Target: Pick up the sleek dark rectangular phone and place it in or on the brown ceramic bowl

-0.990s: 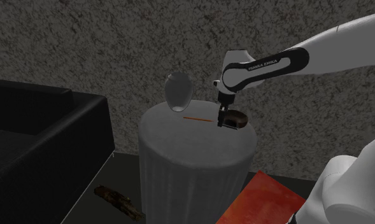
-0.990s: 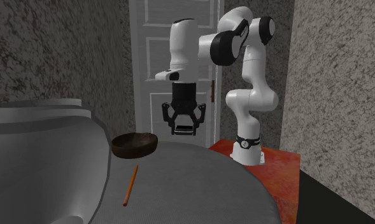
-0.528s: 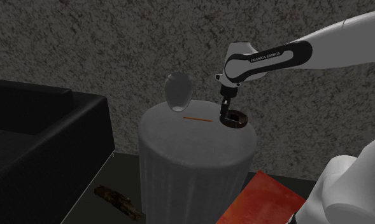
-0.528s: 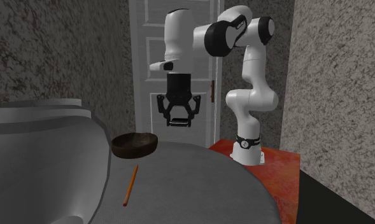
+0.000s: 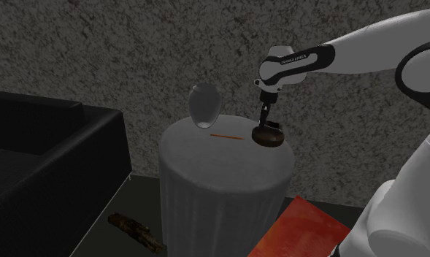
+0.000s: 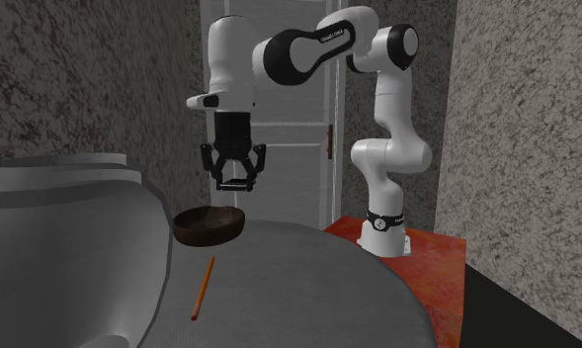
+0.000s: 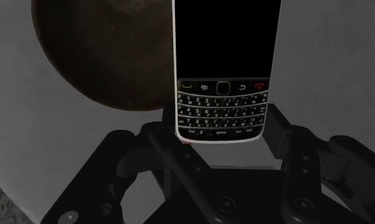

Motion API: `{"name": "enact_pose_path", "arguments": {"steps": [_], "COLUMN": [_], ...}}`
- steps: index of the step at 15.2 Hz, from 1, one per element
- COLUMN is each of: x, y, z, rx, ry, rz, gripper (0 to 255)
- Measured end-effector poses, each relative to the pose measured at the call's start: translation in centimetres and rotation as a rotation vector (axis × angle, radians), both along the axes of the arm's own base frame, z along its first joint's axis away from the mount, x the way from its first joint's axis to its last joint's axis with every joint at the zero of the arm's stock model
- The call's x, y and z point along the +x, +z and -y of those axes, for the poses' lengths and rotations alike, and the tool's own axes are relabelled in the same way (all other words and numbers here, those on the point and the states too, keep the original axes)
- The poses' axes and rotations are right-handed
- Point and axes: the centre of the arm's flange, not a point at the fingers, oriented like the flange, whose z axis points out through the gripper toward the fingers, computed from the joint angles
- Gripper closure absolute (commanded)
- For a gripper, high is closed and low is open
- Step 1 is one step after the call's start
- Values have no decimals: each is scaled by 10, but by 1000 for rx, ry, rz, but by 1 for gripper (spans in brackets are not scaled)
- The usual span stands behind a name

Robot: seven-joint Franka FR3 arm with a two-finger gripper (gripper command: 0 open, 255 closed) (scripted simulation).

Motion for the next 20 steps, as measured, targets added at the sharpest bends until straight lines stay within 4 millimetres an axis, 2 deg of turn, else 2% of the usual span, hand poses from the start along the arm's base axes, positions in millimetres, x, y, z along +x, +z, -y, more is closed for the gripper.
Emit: {"name": "enact_pose_path", "arguments": {"steps": [6,20], "x": [22,25], "y": [1,-71], "z": [66,72], "rx": [0,0], "ry": [1,3], "rz": [0,-1], "gripper": [255,255]}}
